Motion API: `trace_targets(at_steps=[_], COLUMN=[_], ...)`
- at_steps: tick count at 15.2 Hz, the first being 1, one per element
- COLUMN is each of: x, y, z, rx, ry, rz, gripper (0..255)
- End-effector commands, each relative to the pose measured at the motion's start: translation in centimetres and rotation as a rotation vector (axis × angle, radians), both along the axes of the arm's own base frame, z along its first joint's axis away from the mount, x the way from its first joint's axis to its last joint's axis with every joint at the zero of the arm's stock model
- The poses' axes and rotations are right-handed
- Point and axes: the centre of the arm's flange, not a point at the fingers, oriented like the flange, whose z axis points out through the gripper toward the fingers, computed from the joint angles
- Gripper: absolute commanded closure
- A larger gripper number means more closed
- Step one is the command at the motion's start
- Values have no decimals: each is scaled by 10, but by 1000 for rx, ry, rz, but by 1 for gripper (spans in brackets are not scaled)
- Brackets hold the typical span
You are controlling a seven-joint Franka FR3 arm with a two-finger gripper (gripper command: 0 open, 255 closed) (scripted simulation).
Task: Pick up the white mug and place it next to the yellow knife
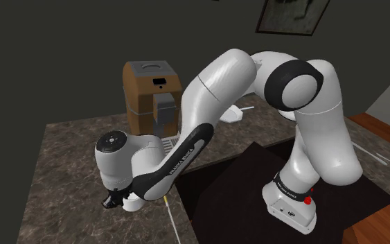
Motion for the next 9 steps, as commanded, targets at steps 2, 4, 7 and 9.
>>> trace_targets(at_steps=[2, 4, 7, 9], x=[0, 0, 0, 0], y=[0, 0, 0, 0], z=[-17, -27, -43, -54], rx=[1, 1, 1, 1], ry=[-1, -1, -1, -1], rz=[0, 0, 0, 0], gripper=[255, 255, 255, 255])
